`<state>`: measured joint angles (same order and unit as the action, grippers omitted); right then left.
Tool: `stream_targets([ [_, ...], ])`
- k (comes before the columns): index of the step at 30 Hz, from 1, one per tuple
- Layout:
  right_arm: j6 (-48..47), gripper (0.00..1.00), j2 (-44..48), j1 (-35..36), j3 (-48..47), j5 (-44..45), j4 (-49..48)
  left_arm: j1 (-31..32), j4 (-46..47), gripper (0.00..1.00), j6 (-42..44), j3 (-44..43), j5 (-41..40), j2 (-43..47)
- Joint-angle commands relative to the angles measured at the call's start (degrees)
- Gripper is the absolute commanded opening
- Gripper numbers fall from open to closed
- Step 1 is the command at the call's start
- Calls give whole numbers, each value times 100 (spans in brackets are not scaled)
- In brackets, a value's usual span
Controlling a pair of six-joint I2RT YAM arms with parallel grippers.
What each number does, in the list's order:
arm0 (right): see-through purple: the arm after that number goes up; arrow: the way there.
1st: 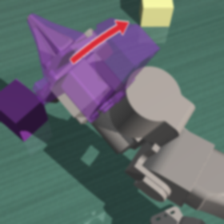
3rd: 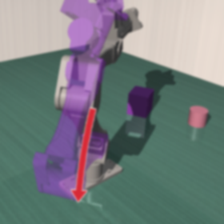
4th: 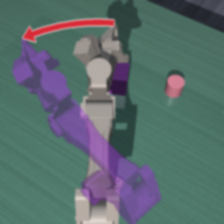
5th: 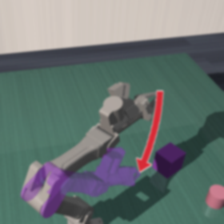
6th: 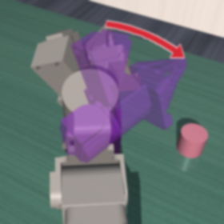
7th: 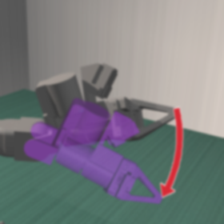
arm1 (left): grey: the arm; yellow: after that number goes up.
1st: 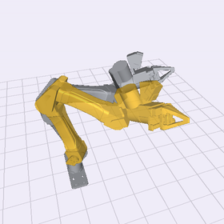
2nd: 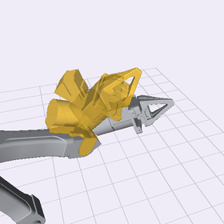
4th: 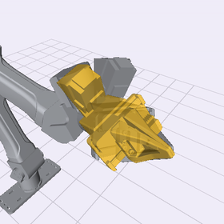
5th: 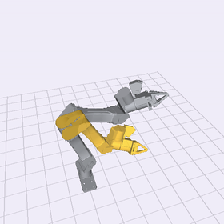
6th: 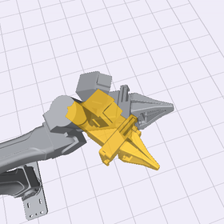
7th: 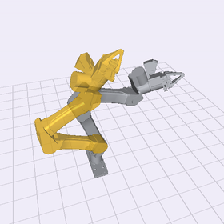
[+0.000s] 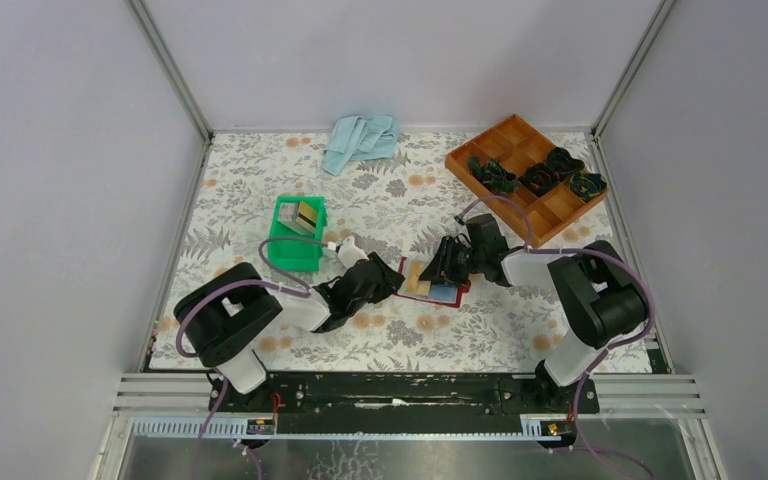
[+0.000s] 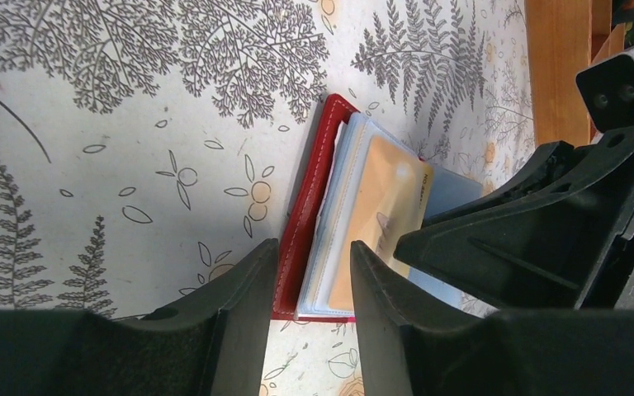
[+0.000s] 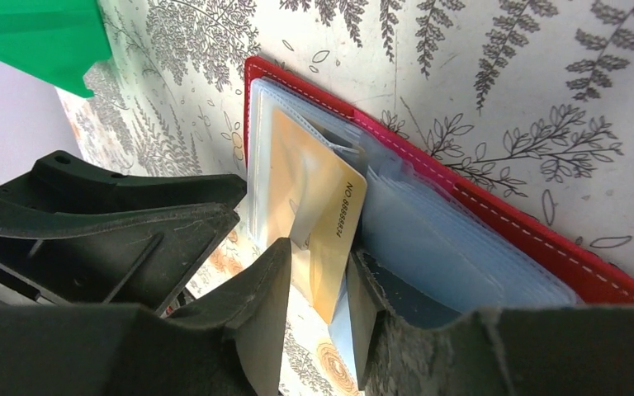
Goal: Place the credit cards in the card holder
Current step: Insert the credit card into the card holder.
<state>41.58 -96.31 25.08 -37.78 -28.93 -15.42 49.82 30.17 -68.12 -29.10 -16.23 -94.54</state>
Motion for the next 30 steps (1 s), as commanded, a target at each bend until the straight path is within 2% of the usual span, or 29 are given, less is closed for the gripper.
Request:
stream_targets([
  [1,-464,39,246,17,-138,607,721,119,-948,46,44,281,284,-293],
  [23,-1430,46,996,29,-605,1389,1906,209,-884,45,24,216,296,-389],
  [30,-1626,46,923,32,-760,1629,2139,246,-875,45,10,182,304,-440],
])
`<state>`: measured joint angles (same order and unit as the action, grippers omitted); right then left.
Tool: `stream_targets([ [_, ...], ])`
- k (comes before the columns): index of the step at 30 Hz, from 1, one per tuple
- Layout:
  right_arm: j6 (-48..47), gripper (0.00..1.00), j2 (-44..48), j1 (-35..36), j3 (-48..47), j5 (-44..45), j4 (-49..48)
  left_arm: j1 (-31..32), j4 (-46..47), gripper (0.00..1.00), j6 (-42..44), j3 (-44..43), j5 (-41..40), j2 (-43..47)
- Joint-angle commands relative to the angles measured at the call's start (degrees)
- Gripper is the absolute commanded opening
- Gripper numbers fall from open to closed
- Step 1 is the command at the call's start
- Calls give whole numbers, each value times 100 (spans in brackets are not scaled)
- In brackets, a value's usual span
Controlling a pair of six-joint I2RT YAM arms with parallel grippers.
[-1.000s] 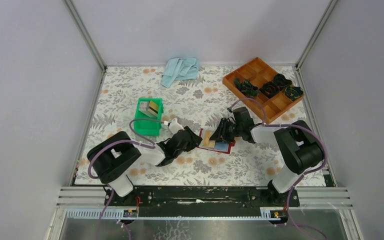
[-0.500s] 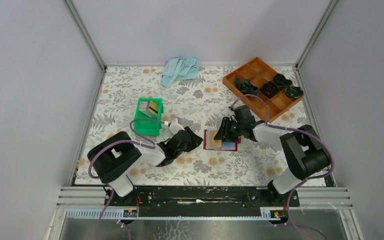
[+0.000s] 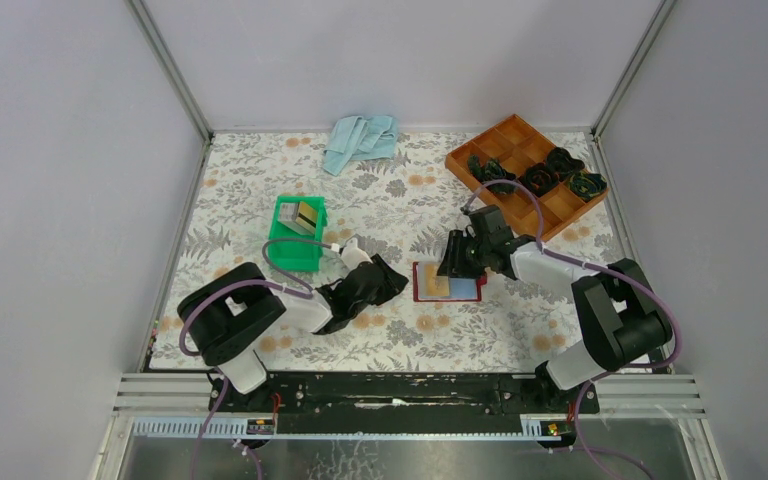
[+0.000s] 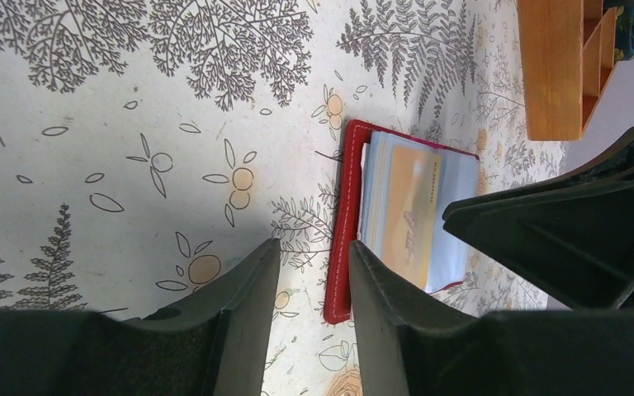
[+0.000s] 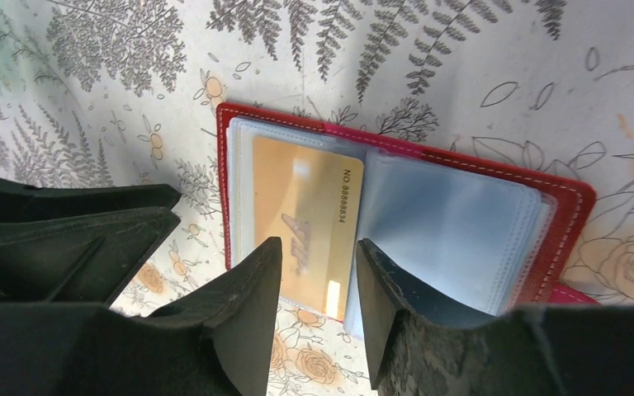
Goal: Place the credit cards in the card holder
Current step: Insert the credit card into the card holder.
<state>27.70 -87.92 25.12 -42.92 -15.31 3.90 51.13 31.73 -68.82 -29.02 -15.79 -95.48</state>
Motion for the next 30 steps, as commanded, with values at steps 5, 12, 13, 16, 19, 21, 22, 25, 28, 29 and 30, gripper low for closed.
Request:
stream_targets([
  [5,-209,46,-47,36,-176,225,138,144,-975,45,77,159,255,-362],
  [12,-102,46,-190,83,-81,95,-51,192,-975,45,97,81,268,-426],
  [13,-73,46,-212,122,-89,84,-74,201,-975,45,97,67,274,-437],
  [16,-16,46,-276,216,-109,80,-130,223,-976,44,92,31,276,-486],
  [19,27,46,-320,287,-123,76,-188,252,-975,44,96,-9,281,-535],
  [21,62,46,-329,332,-138,80,-201,265,-960,44,88,-31,283,-565],
  [22,70,46,-333,347,-149,81,-204,277,-954,44,88,-44,284,-583],
  [25,112,46,-344,410,-186,95,-218,303,-925,44,71,-57,304,-631],
  [28,142,46,-346,477,-231,123,-215,323,-906,44,53,-57,302,-651],
  [29,155,46,-340,495,-248,132,-207,331,-905,44,53,-59,292,-655],
  [30,161,46,-335,516,-264,146,-194,334,-905,44,53,-47,296,-655],
])
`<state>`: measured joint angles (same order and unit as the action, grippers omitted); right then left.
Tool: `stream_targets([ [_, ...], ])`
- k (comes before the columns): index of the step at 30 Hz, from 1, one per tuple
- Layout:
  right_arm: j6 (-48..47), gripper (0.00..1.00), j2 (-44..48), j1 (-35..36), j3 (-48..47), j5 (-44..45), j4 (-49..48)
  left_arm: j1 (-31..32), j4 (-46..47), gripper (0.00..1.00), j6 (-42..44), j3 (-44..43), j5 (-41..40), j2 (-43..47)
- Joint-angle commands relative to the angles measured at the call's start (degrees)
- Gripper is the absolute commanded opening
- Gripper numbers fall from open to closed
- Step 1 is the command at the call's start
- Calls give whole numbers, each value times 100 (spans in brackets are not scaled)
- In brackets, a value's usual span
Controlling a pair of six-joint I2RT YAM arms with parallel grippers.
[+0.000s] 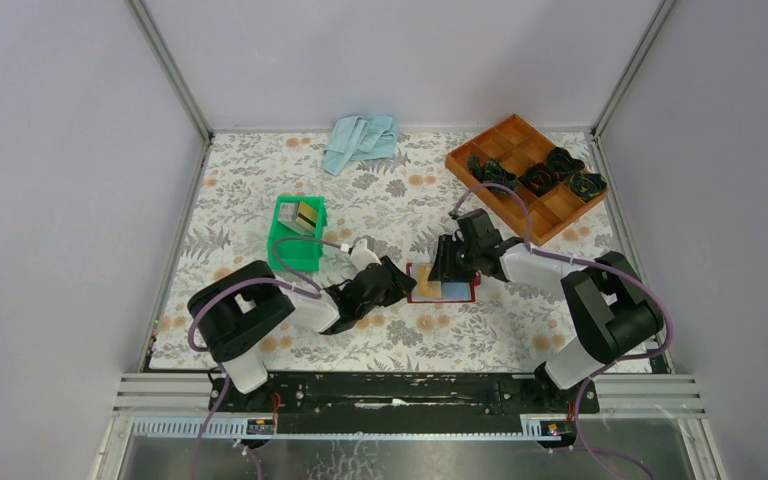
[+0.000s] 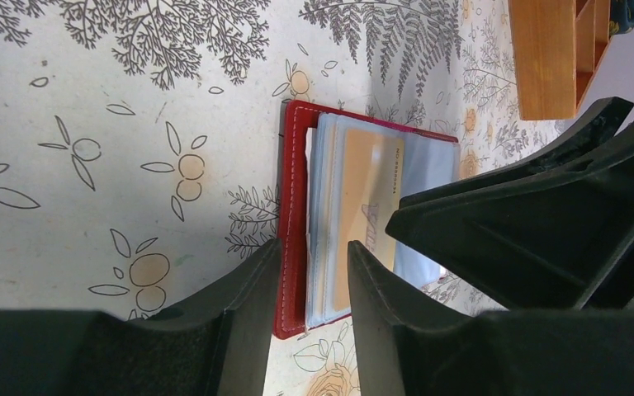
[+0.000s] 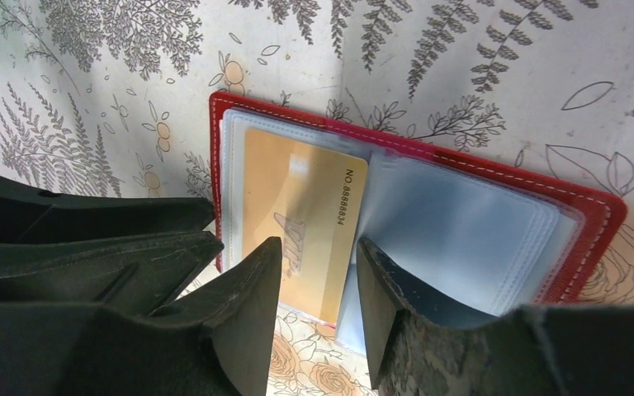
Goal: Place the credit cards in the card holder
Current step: Insert the credit card into the card holder.
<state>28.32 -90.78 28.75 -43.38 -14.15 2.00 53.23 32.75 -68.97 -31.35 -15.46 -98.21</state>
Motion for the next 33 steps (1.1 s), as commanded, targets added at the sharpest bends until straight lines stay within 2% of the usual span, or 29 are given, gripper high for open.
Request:
stream_targets([
  [1,100,46,-39,164,-230,34,1,125,-1008,43,68,184,255,-376],
  [21,255,47,-59,254,-234,-55,-216,166,-1085,42,19,210,159,-283],
  [26,67,47,378,260,-265,421,29,168,-1190,45,11,338,-26,43],
  [33,-140,49,1165,254,-230,1032,621,168,-1280,49,48,278,37,-7],
])
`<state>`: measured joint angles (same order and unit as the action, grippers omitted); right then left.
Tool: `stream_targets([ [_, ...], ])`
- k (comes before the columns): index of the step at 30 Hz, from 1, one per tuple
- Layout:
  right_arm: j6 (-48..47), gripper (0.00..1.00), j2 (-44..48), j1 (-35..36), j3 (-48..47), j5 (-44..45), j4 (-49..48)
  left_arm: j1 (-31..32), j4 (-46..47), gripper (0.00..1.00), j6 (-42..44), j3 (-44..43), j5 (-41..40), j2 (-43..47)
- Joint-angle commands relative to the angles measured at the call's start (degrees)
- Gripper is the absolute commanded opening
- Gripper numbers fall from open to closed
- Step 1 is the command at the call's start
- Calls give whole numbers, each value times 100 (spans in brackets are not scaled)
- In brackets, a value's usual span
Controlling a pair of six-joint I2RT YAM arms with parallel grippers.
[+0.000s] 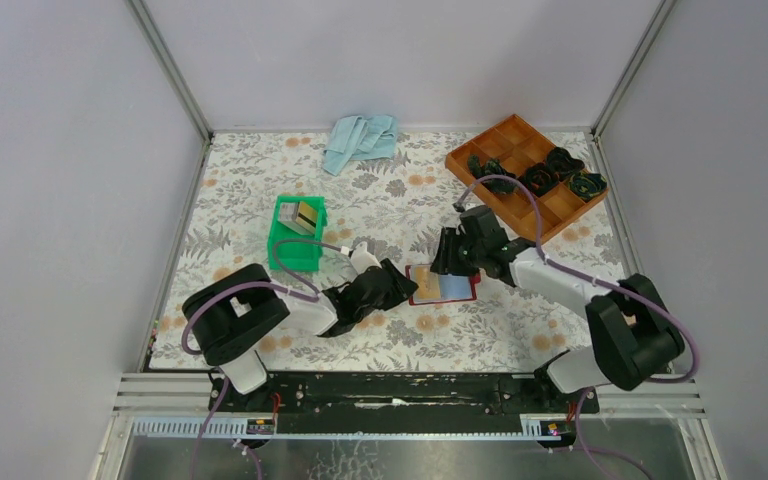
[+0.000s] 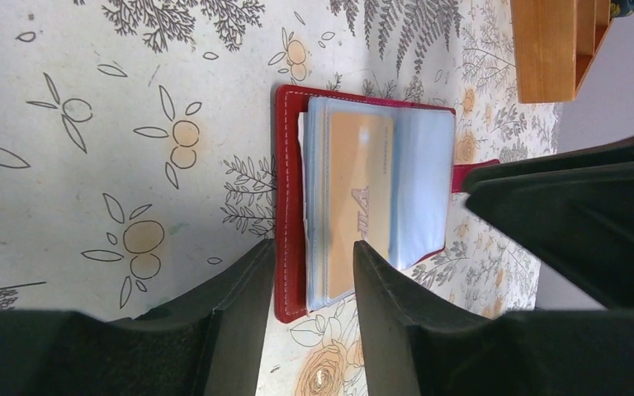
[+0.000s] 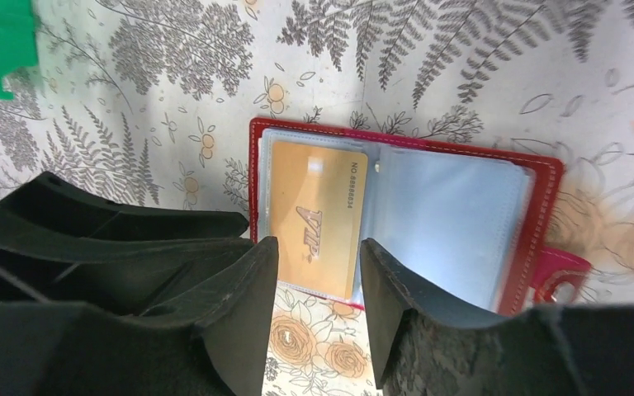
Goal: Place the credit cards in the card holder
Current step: Insert the credit card into the card holder.
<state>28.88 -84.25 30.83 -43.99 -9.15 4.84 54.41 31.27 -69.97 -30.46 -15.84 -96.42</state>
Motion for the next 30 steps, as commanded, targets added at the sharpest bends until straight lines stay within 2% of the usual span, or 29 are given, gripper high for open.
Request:
stream_targets([
  [1,-192,49,609,50,-145,653,427,44,-1172,50,163,188,80,-175],
  [11,225,61,1266,-3,547,1403,814,112,-1384,61,239,256,120,-28],
  [19,413,64,1420,-49,917,1574,890,141,-1271,62,186,331,169,-135],
  [21,411,68,1399,-57,976,1615,907,141,-1219,63,186,326,205,-213],
  [30,439,69,1196,-227,1261,1465,618,166,-948,63,99,325,307,-503],
])
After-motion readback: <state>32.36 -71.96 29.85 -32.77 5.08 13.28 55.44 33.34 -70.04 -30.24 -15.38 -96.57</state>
